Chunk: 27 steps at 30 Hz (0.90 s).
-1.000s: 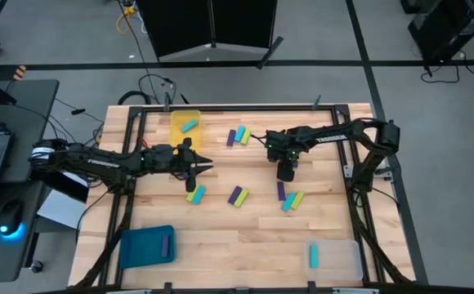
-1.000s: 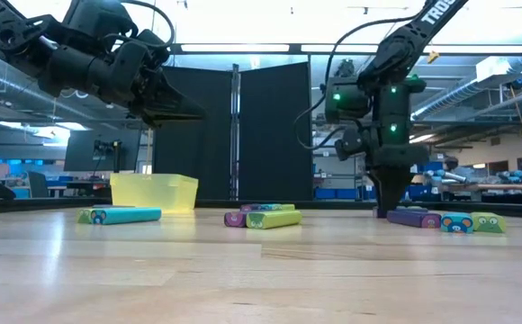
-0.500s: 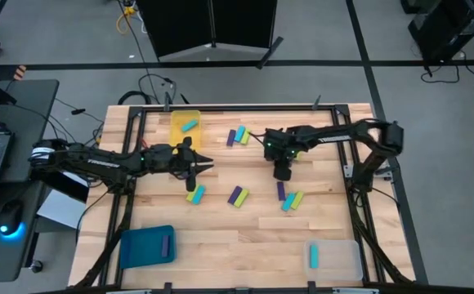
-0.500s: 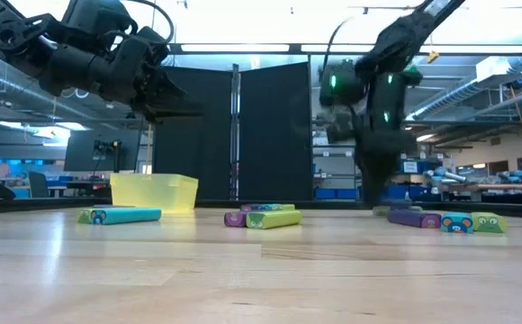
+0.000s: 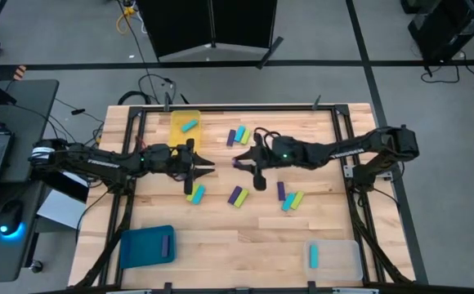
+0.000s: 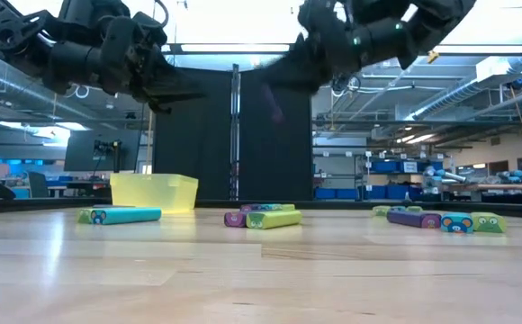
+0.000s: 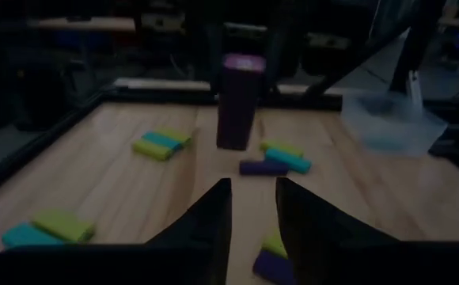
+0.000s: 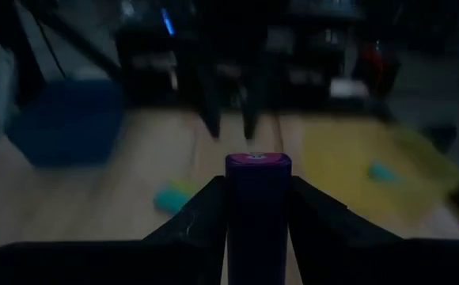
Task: Sort blocks
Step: Put the purple block into the blue bin
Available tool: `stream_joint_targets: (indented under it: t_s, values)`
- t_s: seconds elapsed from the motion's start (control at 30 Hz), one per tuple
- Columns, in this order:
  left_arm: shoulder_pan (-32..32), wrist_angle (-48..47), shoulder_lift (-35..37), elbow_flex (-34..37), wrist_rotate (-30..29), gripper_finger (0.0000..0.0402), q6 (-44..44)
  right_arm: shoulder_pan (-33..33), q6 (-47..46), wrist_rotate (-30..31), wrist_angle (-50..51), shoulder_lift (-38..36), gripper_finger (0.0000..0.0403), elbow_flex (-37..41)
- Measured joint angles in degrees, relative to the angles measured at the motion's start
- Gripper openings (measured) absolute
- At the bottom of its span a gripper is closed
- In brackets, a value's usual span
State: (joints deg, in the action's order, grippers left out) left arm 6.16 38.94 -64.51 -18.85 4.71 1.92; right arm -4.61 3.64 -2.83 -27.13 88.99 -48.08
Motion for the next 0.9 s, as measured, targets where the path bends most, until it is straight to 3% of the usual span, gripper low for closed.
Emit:
stream_joint_targets:
  t_s: [0.23, 0.5, 0.63, 0.9]
  values:
    - [-2.39, 5.52, -1.97, -2.46, -1.47, 0.0164, -0.52, 2.63, 0.90, 0.02, -7.99, 0.02, 0.0117, 0.40]
    - [-2.59, 13.77, -11.81, -7.47, -1.60, 0.0220, -1.64, 3.12, 2.49, 0.13, -12.30, 0.02, 0.0117, 0.38]
    - [-2.59, 18.33, -15.22, -8.81, -1.47, 0.0232, -1.67, 3.12, 2.56, 0.13, -13.20, 0.02, 0.0117, 0.38]
    - [-2.59, 18.63, -18.64, -12.95, 1.34, 0.0232, -1.51, 3.11, 3.50, 0.15, -14.38, 0.02, 0.0117, 0.38]
